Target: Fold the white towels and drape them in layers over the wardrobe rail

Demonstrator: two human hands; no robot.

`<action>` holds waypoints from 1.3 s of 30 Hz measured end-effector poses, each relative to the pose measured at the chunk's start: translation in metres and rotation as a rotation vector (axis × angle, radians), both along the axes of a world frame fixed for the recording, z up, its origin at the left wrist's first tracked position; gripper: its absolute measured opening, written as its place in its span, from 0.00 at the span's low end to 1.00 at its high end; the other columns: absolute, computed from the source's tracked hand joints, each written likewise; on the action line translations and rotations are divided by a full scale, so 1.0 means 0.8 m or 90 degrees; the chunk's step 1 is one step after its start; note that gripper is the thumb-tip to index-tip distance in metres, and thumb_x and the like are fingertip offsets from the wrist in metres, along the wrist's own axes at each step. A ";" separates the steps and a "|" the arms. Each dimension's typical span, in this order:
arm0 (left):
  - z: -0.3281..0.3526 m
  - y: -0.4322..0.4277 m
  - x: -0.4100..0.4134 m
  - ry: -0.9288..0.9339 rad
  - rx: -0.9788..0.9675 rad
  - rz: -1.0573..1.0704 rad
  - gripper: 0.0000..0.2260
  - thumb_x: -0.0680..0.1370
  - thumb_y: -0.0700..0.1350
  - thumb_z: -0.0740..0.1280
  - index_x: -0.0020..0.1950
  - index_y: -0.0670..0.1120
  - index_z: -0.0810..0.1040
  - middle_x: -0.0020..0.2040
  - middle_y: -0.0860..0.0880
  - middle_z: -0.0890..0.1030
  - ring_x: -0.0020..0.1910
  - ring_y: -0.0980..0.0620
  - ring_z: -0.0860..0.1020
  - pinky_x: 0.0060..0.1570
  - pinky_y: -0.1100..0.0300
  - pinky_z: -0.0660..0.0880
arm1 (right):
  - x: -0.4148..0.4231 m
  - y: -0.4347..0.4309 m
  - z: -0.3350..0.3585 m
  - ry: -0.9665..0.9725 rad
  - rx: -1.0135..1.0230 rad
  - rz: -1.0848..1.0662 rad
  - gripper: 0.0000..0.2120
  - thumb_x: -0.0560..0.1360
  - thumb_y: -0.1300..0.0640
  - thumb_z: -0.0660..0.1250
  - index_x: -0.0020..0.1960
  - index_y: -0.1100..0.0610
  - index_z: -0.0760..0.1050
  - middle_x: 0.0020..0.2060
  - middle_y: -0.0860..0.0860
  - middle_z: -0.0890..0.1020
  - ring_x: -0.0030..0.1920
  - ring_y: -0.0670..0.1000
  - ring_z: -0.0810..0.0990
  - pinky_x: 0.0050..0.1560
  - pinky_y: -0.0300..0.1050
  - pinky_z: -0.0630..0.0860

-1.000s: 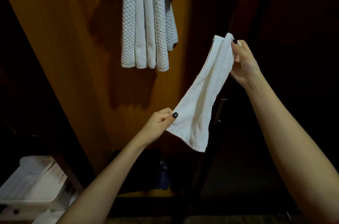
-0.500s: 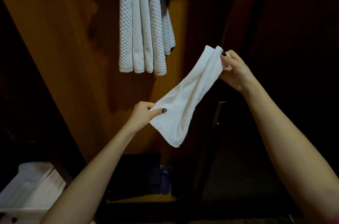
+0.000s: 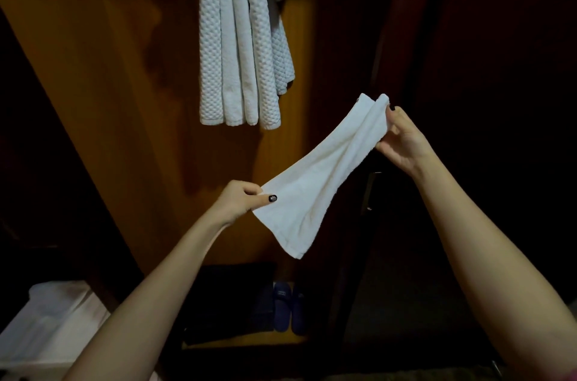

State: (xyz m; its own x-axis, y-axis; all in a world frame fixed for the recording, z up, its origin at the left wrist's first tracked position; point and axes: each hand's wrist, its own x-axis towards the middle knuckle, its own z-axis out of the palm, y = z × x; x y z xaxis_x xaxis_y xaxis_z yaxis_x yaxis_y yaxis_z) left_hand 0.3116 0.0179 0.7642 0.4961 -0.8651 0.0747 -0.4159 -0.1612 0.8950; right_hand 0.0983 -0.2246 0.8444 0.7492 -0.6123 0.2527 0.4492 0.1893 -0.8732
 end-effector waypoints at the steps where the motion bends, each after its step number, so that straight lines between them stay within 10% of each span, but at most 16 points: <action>1: -0.001 0.001 -0.002 -0.010 -0.018 0.014 0.15 0.75 0.45 0.73 0.36 0.35 0.77 0.31 0.47 0.69 0.31 0.56 0.68 0.35 0.65 0.64 | 0.000 0.000 -0.004 -0.003 0.012 -0.009 0.20 0.79 0.56 0.64 0.28 0.50 0.67 0.29 0.44 0.72 0.38 0.44 0.77 0.61 0.57 0.73; 8: -0.005 0.010 -0.018 -0.172 -0.132 -0.133 0.09 0.78 0.44 0.66 0.56 0.54 0.78 0.51 0.59 0.77 0.51 0.62 0.75 0.50 0.71 0.70 | 0.005 -0.005 -0.004 0.088 -0.033 -0.151 0.15 0.80 0.52 0.65 0.37 0.54 0.66 0.32 0.46 0.76 0.35 0.45 0.78 0.41 0.46 0.78; 13: -0.006 0.006 -0.025 -0.325 0.020 -0.133 0.16 0.79 0.37 0.62 0.51 0.56 0.84 0.42 0.53 0.66 0.40 0.58 0.67 0.37 0.67 0.65 | 0.010 0.005 0.001 0.123 -0.072 -0.251 0.11 0.80 0.55 0.65 0.40 0.55 0.70 0.38 0.49 0.79 0.38 0.48 0.79 0.40 0.45 0.78; 16: -0.011 0.002 -0.037 -0.368 0.092 -0.061 0.12 0.81 0.48 0.61 0.59 0.51 0.82 0.43 0.54 0.64 0.41 0.58 0.67 0.38 0.65 0.63 | 0.014 0.012 0.005 0.111 -0.107 -0.262 0.10 0.80 0.55 0.65 0.41 0.55 0.70 0.40 0.51 0.79 0.40 0.50 0.79 0.40 0.46 0.79; 21: -0.018 -0.008 -0.077 -0.368 0.220 0.061 0.33 0.74 0.71 0.58 0.72 0.52 0.70 0.55 0.53 0.63 0.52 0.54 0.70 0.43 0.57 0.68 | 0.030 0.029 0.025 0.111 -0.122 -0.334 0.10 0.78 0.56 0.67 0.40 0.55 0.69 0.40 0.51 0.77 0.42 0.51 0.78 0.35 0.45 0.76; 26: -0.034 -0.032 -0.106 -0.359 0.197 0.117 0.29 0.69 0.71 0.63 0.60 0.52 0.70 0.56 0.51 0.60 0.56 0.51 0.67 0.55 0.50 0.72 | 0.050 0.055 0.048 0.066 -0.098 -0.370 0.10 0.78 0.59 0.67 0.39 0.56 0.69 0.36 0.50 0.76 0.37 0.48 0.77 0.33 0.42 0.74; 32: -0.042 -0.050 -0.081 -0.148 -0.028 0.199 0.15 0.77 0.47 0.67 0.36 0.38 0.76 0.48 0.49 0.68 0.40 0.52 0.72 0.35 0.70 0.68 | 0.051 0.066 0.065 0.038 -0.112 -0.392 0.10 0.77 0.59 0.67 0.39 0.56 0.69 0.36 0.50 0.76 0.37 0.48 0.77 0.31 0.40 0.73; 39: -0.012 -0.018 -0.021 0.073 -0.134 0.072 0.13 0.75 0.41 0.72 0.33 0.41 0.73 0.39 0.45 0.73 0.38 0.51 0.71 0.42 0.57 0.65 | 0.020 0.036 0.047 0.063 -0.067 -0.432 0.09 0.78 0.58 0.67 0.39 0.55 0.70 0.38 0.49 0.78 0.39 0.47 0.78 0.37 0.43 0.77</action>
State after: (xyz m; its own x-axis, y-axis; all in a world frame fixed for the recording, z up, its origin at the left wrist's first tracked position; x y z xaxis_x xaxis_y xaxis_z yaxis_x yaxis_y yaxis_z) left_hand 0.2948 0.0036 0.7548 0.6044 -0.7749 0.1851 -0.2992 -0.0054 0.9542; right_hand 0.1143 -0.1956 0.8817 0.2325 -0.9295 0.2862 0.3550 -0.1929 -0.9147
